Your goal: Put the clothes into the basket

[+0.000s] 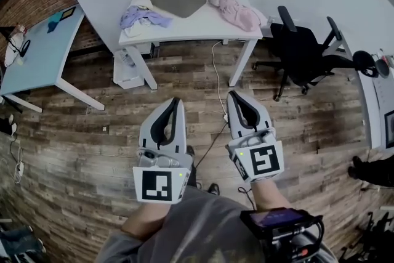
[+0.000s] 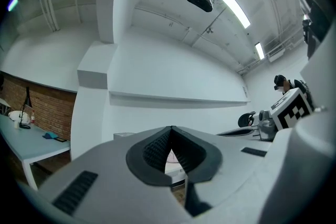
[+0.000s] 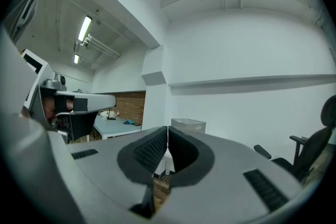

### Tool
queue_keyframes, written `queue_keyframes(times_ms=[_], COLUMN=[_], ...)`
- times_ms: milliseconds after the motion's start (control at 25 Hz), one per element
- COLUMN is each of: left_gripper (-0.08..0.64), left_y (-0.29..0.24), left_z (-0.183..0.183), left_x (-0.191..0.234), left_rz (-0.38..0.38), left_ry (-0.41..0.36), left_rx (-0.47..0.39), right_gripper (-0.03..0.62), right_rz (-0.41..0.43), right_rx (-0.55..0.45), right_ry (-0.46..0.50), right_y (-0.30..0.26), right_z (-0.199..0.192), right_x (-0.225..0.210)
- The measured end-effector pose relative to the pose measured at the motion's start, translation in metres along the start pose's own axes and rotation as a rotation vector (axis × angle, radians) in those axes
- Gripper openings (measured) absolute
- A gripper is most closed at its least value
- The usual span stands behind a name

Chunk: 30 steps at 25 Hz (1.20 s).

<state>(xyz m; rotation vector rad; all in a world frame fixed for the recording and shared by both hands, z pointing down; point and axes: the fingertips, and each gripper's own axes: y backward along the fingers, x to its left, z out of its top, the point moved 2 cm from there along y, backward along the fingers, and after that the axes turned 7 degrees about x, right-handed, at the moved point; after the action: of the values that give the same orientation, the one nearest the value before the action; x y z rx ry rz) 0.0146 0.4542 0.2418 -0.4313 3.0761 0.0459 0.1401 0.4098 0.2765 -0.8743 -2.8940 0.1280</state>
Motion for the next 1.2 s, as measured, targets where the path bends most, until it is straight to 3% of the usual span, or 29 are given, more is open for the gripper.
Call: queue_keyframes(times_ms=[200, 480, 800, 1200], left_gripper=[0.008, 0.008, 0.008, 0.008], left_y=[-0.054, -0.118, -0.167, -0.222], left_z=[-0.011, 0.009, 0.006, -0.008], left_x=[0.061, 0.131, 0.158, 0.171], left_rz=[-0.029, -0.065, -0.095, -0.093], left_ry=[-0.002, 0.002, 0.028, 0.022], left_rx=[0.004, -0.034, -0.048, -0.018], right_gripper=[0.009, 0.009, 0.009, 0.009], right_rz=[-0.016, -0.069, -0.11, -0.103], right_rx=[-0.027, -0.026, -0.011, 0.013], right_ry=[0.016, 0.039, 0.063, 0.057], right_y=[-0.083, -0.163, -0.208, -0.263], right_z=[0.01, 0.043, 0.052, 0.04], right_x=[0.003, -0.011, -0.034, -0.07])
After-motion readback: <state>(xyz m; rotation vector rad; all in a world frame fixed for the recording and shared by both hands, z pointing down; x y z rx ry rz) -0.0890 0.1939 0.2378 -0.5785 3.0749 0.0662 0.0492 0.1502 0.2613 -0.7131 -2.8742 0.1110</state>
